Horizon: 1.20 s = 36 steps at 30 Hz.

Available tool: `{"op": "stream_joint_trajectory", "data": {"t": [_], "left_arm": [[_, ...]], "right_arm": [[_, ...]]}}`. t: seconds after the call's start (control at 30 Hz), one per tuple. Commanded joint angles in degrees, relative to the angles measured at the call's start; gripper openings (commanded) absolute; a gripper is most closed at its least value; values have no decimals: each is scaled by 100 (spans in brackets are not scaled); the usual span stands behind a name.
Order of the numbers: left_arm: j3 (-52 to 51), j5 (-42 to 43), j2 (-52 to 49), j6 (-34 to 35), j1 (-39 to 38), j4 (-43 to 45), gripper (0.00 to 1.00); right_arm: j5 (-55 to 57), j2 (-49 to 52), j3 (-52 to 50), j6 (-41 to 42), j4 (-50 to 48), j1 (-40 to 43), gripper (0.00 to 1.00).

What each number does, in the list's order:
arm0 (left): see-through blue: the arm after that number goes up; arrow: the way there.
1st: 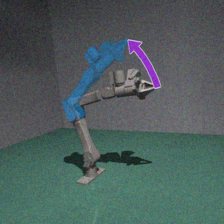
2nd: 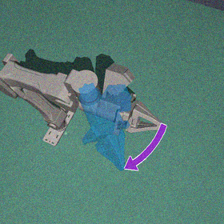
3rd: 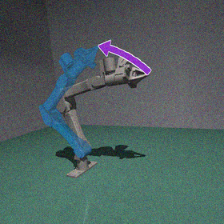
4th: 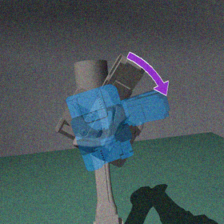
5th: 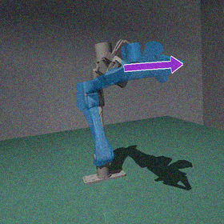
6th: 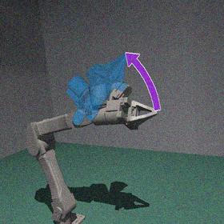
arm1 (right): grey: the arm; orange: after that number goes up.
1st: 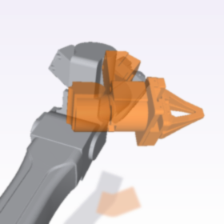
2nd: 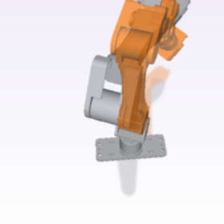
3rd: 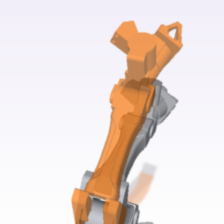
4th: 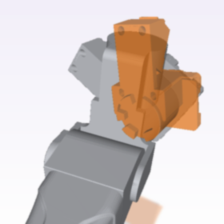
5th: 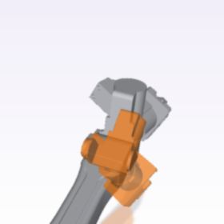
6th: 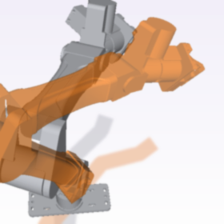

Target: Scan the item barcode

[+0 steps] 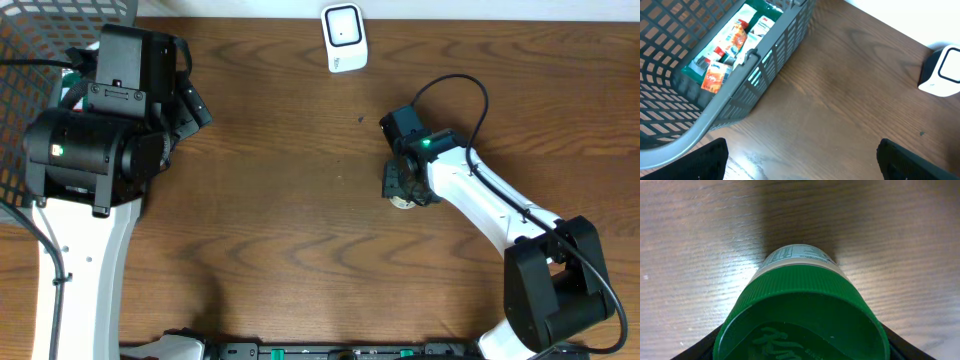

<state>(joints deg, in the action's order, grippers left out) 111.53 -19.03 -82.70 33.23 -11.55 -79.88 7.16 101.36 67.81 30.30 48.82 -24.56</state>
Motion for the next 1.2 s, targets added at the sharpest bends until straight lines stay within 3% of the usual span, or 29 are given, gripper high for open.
{"op": "stream_joint_trajectory", "data": {"t": [0.0, 0.3, 0.5, 0.7, 1.17], "left_arm": [[79, -98, 35, 50, 28, -22, 95], [79, -98, 35, 50, 28, -22, 95], [79, -98, 35, 50, 28, -22, 95], [79, -98, 35, 50, 28, -22, 95], [79, -98, 35, 50, 28, -22, 95]], "right_arm": [[70, 63, -33, -1215, 87, 24, 63], [-170, 63, -31, -1438, 70, 31, 88], [-162, 66, -35, -1012, 66, 59, 87], [-144, 66, -48, -988, -4, 59, 80], [-149, 66, -190, -953, -31, 90, 75]]}}
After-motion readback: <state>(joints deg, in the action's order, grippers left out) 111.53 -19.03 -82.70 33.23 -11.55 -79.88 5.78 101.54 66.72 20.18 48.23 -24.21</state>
